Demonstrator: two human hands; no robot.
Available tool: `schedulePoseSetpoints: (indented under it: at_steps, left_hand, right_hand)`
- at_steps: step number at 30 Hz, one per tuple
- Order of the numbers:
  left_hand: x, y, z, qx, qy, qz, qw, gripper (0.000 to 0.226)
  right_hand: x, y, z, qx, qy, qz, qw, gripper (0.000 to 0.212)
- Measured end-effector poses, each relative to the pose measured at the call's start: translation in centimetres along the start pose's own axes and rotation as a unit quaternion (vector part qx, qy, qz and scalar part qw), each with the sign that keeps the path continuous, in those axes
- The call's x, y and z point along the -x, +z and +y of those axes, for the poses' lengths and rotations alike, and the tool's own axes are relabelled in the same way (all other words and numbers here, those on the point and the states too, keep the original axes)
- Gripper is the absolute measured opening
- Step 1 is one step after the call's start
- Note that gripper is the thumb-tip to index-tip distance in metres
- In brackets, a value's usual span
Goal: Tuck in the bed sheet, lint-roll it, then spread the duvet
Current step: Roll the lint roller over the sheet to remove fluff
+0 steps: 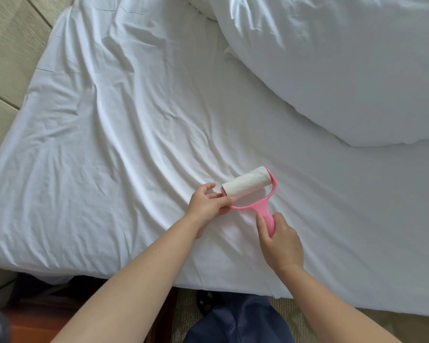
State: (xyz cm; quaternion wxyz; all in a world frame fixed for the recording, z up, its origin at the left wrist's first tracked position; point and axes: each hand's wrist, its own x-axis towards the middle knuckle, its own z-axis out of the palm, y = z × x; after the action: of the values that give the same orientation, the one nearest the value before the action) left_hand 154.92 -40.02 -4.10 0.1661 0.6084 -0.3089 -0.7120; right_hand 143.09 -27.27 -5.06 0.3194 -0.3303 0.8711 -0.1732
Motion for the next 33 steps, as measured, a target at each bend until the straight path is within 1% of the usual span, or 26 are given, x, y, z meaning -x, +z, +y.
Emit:
schedulePoseSetpoints:
  at_steps: [1, 2, 3, 6, 8, 10, 14, 17, 19, 22, 26, 33]
  left_hand:
    - [-0.1, 0.1, 0.4, 0.023, -0.009, -0.009, 1.0, 0.074]
    - [-0.2, 0.3, 0.7, 0.034, -0.024, -0.023, 0.999, 0.073]
    - [-0.2, 0.4, 0.9, 0.024, -0.04, -0.039, 0.998, 0.066]
    - [-0.1, 1.1, 0.7, -0.066, -0.07, -0.061, 0.993, 0.038]
    - [-0.5, 1.7, 0.3, -0.078, -0.065, -0.044, 0.994, 0.025]
    - [-1.1, 2.1, 0.3, -0.058, -0.06, -0.011, 0.996, 0.015]
    - [-2.8, 3.3, 1.0, 0.027, -0.07, 0.055, 0.996, 0.017]
    - [-3.9, 4.0, 2.1, 0.064, -0.053, 0.086, 0.993, 0.008]
    - [-4.8, 4.2, 2.8, 0.071, -0.029, 0.101, 0.992, 0.018]
    - [-6.3, 4.4, 3.8, 0.059, -0.006, 0.119, 0.991, 0.025]
    - [-8.6, 4.5, 5.0, 0.053, -0.005, 0.149, 0.987, 0.029]
    - [-11.9, 4.3, 7.1, 0.059, 0.0, 0.171, 0.983, 0.027]
  right_hand:
    - [-0.2, -0.1, -0.1, -0.01, 0.008, 0.007, 1.0, 0.038]
    - [-0.3, -0.1, -0.2, -0.02, 0.018, 0.011, 1.0, 0.038]
    - [-0.4, -0.1, -0.3, -0.028, 0.029, 0.01, 0.999, 0.039]
    - [-0.8, 0.1, -0.5, -0.055, 0.056, -0.024, 0.997, 0.041]
    - [-1.1, 0.1, -0.7, -0.064, 0.061, -0.046, 0.995, 0.042]
    - [-1.8, 0.0, -1.0, -0.066, 0.06, -0.054, 0.995, 0.042]
    - [-3.6, -0.3, -2.0, -0.069, 0.056, -0.06, 0.994, 0.044]
    - [-5.3, -0.3, -3.2, -0.062, 0.046, -0.062, 0.995, 0.044]
    - [-6.5, -0.3, -3.9, -0.061, 0.039, -0.064, 0.995, 0.044]
    - [-8.1, -0.1, -4.8, -0.063, 0.034, -0.067, 0.995, 0.044]
    - [-10.2, 0.2, -6.1, -0.049, 0.027, -0.067, 0.996, 0.043]
    - [-13.6, 0.5, -8.2, -0.018, 0.003, -0.069, 0.997, 0.044]
